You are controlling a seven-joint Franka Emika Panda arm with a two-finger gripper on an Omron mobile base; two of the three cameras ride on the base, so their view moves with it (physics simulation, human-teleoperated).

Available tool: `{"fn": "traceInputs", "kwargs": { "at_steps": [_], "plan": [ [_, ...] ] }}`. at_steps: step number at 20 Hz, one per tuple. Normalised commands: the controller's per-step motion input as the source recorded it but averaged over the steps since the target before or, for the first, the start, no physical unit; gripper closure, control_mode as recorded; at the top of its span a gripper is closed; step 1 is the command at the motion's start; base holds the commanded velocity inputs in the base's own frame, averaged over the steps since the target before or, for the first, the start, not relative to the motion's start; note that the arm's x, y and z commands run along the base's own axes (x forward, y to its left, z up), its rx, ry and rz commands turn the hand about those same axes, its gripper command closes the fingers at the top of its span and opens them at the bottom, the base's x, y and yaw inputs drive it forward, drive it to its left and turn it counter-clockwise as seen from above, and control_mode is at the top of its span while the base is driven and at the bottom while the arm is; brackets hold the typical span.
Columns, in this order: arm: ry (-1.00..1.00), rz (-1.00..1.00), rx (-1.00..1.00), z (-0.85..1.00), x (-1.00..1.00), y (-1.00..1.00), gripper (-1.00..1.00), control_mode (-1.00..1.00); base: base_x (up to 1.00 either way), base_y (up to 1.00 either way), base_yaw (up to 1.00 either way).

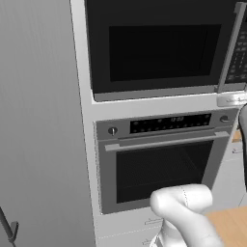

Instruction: Open the microwave, place the bowl with waffle inside the microwave, then close the microwave door and turn it on.

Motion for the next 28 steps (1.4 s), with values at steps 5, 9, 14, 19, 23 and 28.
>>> {"fn": "traceInputs", "kwargs": {
  "at_steps": [5, 9, 14, 19, 23, 28],
  "plan": [
    [0.08, -0.09, 0.08, 0.27, 0.56, -0.59, -1.0, -1.0, 0.0, 0.0, 0.0],
    [0.09, 0.0, 0.02, 0.21, 0.27, -0.03, -1.0, -1.0, 0.0, 0.0, 0.0],
    [0.0, 0.0, 0.0, 0.25, 0.3, -0.07, -1.0, -1.0, 0.0, 0.0, 0.0],
    [0.0, 0.0, 0.0, 0.17, 0.51, -0.08, -1.0, -1.0, 0.0, 0.0, 0.0],
    [-0.09, 0.0, 0.01, 0.0, 0.41, -0.17, -1.0, -1.0, 0.0, 0.0, 0.0],
    [-0.19, 0.0, 0.0, 0.0, 0.35, -0.23, -1.0, -1.0, 0.0, 0.0, 0.0]
  ]
}}
